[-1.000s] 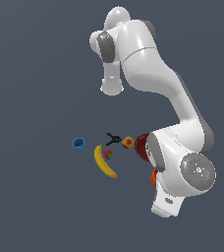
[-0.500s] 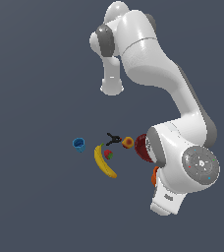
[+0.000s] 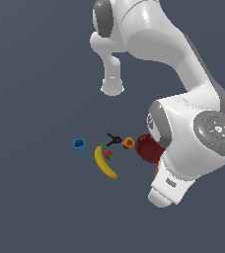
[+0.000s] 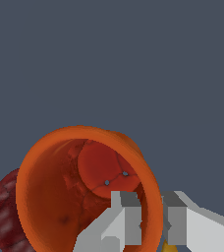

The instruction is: Pick up a designated object from a clutter of objects.

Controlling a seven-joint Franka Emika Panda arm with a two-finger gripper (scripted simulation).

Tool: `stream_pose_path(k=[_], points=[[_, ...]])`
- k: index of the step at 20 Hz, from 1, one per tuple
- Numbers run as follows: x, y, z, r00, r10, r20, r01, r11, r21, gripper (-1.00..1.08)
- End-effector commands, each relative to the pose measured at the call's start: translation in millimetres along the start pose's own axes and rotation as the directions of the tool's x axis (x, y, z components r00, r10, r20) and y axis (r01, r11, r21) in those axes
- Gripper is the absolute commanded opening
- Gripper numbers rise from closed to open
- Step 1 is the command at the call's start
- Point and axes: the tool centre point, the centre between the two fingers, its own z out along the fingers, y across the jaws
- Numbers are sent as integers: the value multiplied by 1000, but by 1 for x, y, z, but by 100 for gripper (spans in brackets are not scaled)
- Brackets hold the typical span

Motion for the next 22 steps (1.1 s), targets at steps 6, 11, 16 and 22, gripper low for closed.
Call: stream_pose_path(k=[6,11,16,22], points=[[-15,-11,-92,982,186,-40,-188,981,-53,-100],[-25,-22,-152,950,304,-70,-309,947,-84,-100],[-34,-36,-208,907,410,-100,-419,901,-109,-100],[-41,-51,-260,854,504,-130,-519,845,-131,-100]])
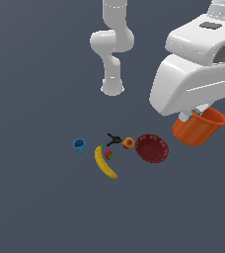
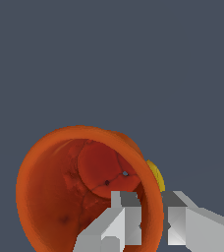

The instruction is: Pick up a designated object from a clutter of objects.

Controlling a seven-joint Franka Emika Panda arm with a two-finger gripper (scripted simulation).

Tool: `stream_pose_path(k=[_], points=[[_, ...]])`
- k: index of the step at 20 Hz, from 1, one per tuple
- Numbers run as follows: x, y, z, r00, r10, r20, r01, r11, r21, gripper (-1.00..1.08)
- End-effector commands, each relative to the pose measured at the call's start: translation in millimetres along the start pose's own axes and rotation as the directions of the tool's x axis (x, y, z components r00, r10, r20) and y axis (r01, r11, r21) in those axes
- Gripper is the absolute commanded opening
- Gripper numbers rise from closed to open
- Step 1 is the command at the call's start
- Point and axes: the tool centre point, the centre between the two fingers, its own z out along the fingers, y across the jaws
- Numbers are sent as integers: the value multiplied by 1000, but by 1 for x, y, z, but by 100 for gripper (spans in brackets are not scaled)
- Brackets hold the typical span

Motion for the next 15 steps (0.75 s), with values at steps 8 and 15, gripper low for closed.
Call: stream_pose_path(k=[8,15], points=[[-7,-6,-54,994,109,-18,-110,993,-35,-100],[-7,-7,-61,992,122,-20,-123,992,-40,-100]])
